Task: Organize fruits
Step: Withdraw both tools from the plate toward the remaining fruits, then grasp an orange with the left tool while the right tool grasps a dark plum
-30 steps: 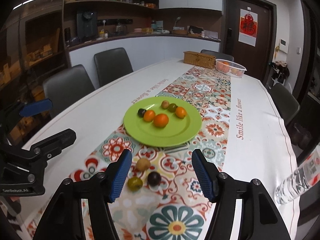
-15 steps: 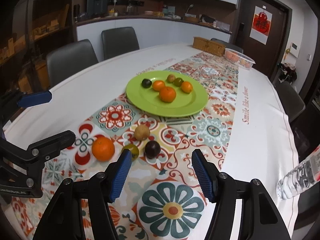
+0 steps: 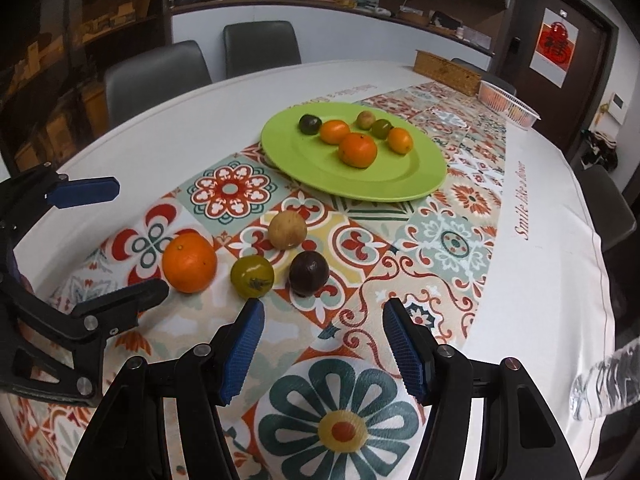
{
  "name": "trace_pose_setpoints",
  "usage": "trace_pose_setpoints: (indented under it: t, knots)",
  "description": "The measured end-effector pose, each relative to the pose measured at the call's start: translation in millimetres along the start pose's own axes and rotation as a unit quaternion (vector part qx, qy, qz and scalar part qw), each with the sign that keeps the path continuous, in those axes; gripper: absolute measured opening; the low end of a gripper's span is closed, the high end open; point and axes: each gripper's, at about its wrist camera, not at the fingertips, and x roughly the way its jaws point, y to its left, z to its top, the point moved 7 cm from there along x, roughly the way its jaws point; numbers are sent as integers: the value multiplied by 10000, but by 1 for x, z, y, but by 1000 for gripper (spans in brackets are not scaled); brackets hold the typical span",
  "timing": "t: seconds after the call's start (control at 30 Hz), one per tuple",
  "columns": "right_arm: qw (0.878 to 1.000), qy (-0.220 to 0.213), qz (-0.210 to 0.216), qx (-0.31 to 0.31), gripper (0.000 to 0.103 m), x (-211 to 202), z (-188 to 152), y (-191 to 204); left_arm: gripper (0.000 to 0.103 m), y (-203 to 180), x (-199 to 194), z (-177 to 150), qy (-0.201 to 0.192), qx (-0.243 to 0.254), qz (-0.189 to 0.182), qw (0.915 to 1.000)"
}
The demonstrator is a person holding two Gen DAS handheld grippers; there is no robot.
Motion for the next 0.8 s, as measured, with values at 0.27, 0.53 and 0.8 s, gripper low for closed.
trace_pose_setpoints:
  t: [0.27, 0.53, 0.8]
  knots:
    - [9997, 118, 34, -193, 56, 18, 3, 0, 86, -5, 16, 0, 94, 34, -92, 9999]
    - [9994, 162, 100, -298, 51, 29, 8, -1, 62, -7, 26, 1, 215, -58, -249, 9994]
    - [9989, 184, 202, -372, 46, 37, 12, 5, 40, -14, 30, 3, 323, -160, -609, 9975]
